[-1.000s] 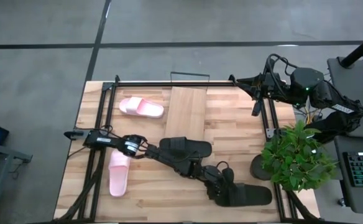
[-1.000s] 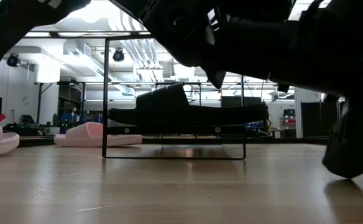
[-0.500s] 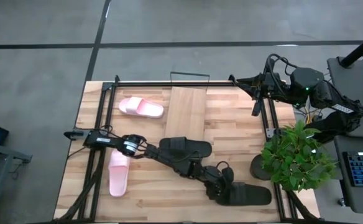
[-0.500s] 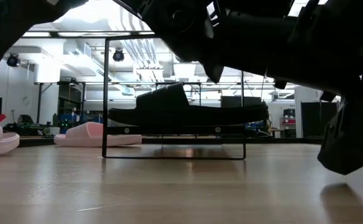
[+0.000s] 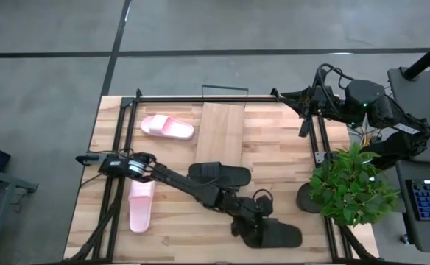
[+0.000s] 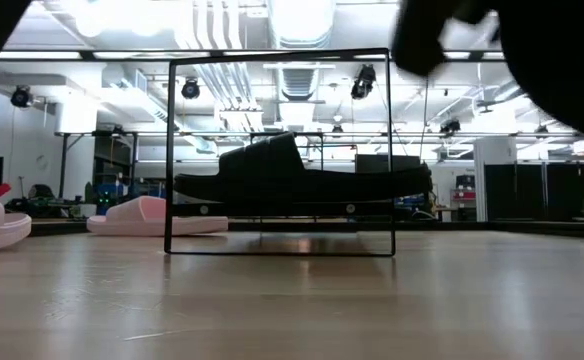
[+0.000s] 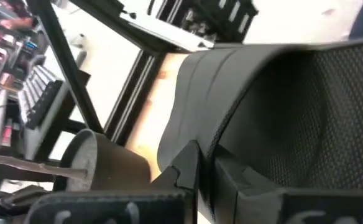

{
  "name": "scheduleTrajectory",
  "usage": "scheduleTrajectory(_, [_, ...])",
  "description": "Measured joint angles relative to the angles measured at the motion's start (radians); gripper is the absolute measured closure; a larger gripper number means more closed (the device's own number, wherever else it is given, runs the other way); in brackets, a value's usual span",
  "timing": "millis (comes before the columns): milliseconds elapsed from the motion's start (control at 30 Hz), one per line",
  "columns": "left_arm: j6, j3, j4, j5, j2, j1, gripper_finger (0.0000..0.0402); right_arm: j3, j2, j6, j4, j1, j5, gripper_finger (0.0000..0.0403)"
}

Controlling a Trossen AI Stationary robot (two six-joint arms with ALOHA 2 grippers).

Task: Pick and place slides into the shelf
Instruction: Put the black slides on the shelf

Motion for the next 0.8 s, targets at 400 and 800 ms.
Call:
scheduleTrajectory(400, [-0.039, 0.0, -0.104, -0.026, -0.146, -0.079, 0.0401, 0.0, -0.027, 0.011, -0.005, 0.0, 0.0, 0.0355])
scheduleTrajectory(800, [-0.043, -0.001, -0.162, -0.208, -0.245, -0.082, 0.0401, 0.0, -0.041, 0.035, -0.009, 0.0, -0.001, 0.0355])
